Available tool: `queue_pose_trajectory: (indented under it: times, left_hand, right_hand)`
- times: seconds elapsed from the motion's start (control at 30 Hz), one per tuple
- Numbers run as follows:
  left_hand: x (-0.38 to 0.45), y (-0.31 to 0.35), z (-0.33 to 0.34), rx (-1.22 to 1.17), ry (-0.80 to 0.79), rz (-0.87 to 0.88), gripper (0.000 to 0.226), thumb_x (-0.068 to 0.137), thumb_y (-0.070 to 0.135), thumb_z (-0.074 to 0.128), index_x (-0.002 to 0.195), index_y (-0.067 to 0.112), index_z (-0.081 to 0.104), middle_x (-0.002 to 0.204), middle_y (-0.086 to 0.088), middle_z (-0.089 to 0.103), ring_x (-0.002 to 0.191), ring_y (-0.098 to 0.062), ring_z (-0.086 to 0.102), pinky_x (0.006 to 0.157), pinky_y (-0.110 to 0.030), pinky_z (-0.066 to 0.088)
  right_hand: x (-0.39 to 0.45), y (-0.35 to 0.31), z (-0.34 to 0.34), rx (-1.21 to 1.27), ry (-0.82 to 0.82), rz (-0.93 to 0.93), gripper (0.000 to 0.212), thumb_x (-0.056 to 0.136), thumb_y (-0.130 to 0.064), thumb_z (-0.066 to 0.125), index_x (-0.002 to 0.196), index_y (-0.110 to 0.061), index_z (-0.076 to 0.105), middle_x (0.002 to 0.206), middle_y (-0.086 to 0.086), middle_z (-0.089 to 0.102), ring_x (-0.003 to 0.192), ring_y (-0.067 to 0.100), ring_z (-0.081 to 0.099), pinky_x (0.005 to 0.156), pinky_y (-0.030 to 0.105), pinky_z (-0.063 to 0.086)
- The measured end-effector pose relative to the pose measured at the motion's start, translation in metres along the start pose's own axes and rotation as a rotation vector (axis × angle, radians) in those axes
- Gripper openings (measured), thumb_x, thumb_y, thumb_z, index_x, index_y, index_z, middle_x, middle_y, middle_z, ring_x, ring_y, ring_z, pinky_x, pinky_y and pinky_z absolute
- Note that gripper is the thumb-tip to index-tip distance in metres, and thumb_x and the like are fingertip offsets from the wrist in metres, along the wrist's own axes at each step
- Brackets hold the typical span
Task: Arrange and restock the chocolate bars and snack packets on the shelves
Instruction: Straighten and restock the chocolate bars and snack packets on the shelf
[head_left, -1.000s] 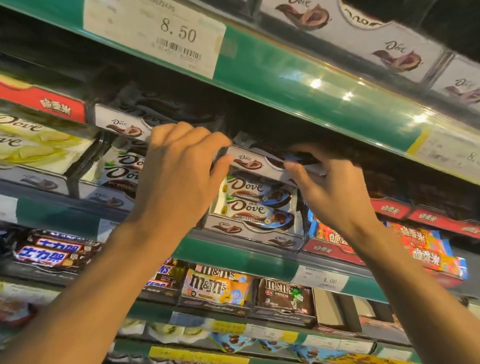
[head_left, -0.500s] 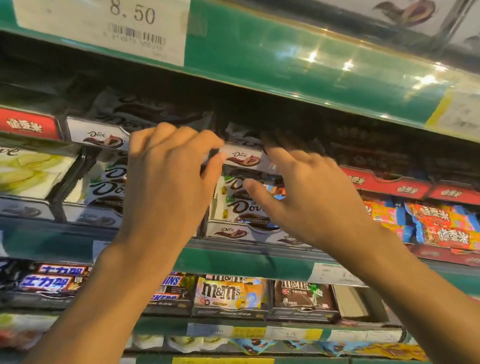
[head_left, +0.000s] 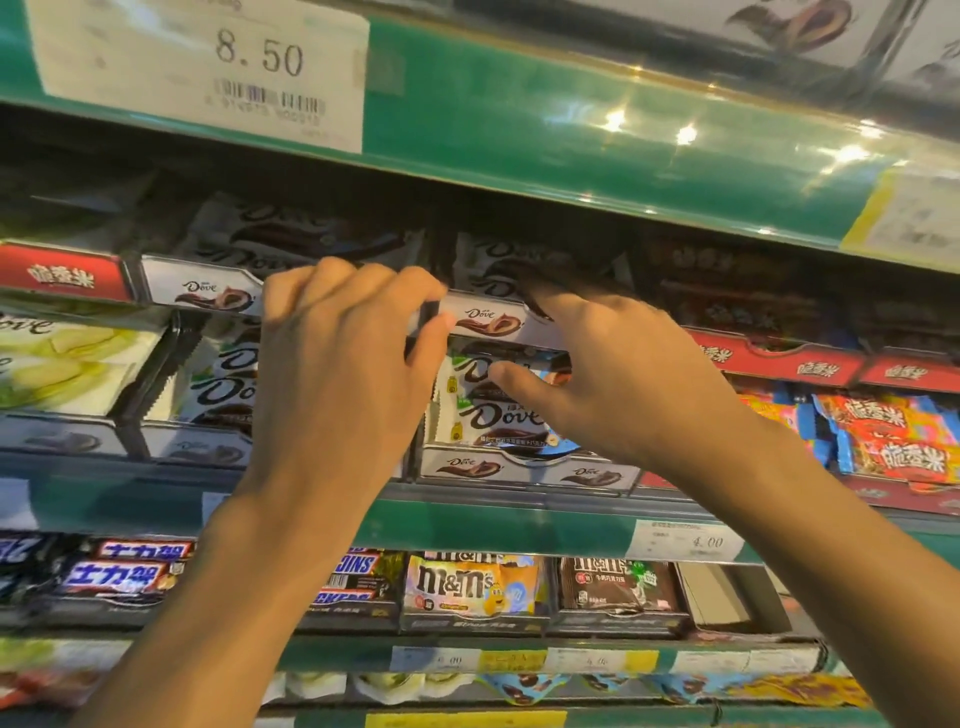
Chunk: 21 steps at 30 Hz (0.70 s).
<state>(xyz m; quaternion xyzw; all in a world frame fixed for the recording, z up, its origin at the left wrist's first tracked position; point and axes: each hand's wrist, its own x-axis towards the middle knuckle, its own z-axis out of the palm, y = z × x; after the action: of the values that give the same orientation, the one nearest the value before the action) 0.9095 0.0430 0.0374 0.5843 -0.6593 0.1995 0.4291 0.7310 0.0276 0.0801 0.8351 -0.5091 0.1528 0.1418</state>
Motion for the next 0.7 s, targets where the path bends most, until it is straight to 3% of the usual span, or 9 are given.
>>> queue_pose_trajectory:
  times: [0.2,0.27,0.33,0.4,0.53,0.63,0.7]
  left_hand:
    - [0.004,0.008,-0.01,0.031,-0.111,-0.041,0.026,0.093,0.037,0.059,0.111,0.019,0.064,0.098,-0.002,0.067,0.097,-0.026,0.054,0.093,-0.039,0.032]
    - [0.001,0.014,-0.018,0.01,-0.132,-0.04,0.028,0.093,0.033,0.06,0.117,0.017,0.062,0.104,-0.003,0.064,0.104,-0.025,0.052,0.094,-0.037,0.034]
    - [-0.005,0.025,-0.03,-0.049,-0.139,-0.058,0.029,0.093,0.03,0.06,0.119,0.019,0.062,0.113,0.0,0.062,0.11,-0.021,0.05,0.095,-0.031,0.034]
    - [-0.017,0.041,-0.041,-0.13,-0.141,-0.107,0.025,0.093,0.03,0.061,0.117,0.023,0.063,0.114,0.006,0.061,0.109,-0.012,0.05,0.09,-0.015,0.031]
    - [-0.057,0.083,-0.051,-0.409,-0.256,-0.291,0.02,0.094,0.039,0.057,0.113,0.036,0.062,0.107,0.025,0.062,0.103,0.008,0.055,0.081,0.0,0.036]
    - [-0.094,0.124,-0.041,-0.56,-0.361,-0.379,0.026,0.093,0.045,0.055,0.117,0.039,0.062,0.109,0.026,0.064,0.108,0.01,0.055,0.088,-0.009,0.04]
    - [-0.118,0.156,-0.028,-0.626,-0.419,-0.424,0.028,0.091,0.048,0.054,0.117,0.04,0.062,0.111,0.026,0.065,0.109,0.01,0.056,0.088,-0.01,0.041]
  right_hand:
    - [-0.006,0.004,-0.007,0.123,0.043,0.002,0.059,0.092,-0.051,0.058,0.141,-0.02,0.047,0.121,0.008,0.065,0.112,0.03,0.059,0.092,0.041,0.049]
    - [-0.017,0.007,-0.009,0.195,0.122,-0.013,0.048,0.092,-0.042,0.06,0.134,-0.019,0.054,0.118,0.004,0.065,0.111,0.027,0.057,0.092,0.038,0.045]
    - [-0.033,0.012,-0.012,0.313,0.19,-0.037,0.033,0.092,-0.035,0.062,0.122,-0.02,0.061,0.112,-0.002,0.065,0.108,0.019,0.057,0.089,0.036,0.047]
    - [-0.054,0.019,-0.016,0.46,0.219,-0.04,0.024,0.092,-0.031,0.063,0.114,-0.021,0.064,0.106,-0.008,0.066,0.1,0.01,0.059,0.084,0.032,0.048]
    - [-0.114,0.046,-0.017,0.761,0.091,0.034,0.018,0.092,-0.034,0.064,0.109,-0.028,0.065,0.099,-0.02,0.068,0.095,0.0,0.064,0.084,0.026,0.052]
    - [-0.172,0.082,-0.003,0.827,0.016,0.154,0.022,0.091,-0.044,0.061,0.11,-0.033,0.063,0.102,-0.022,0.068,0.099,-0.006,0.062,0.086,0.02,0.05]
    - [-0.213,0.111,0.008,0.856,-0.025,0.261,0.027,0.09,-0.049,0.06,0.111,-0.033,0.063,0.102,-0.019,0.069,0.098,-0.004,0.063,0.086,0.026,0.053]
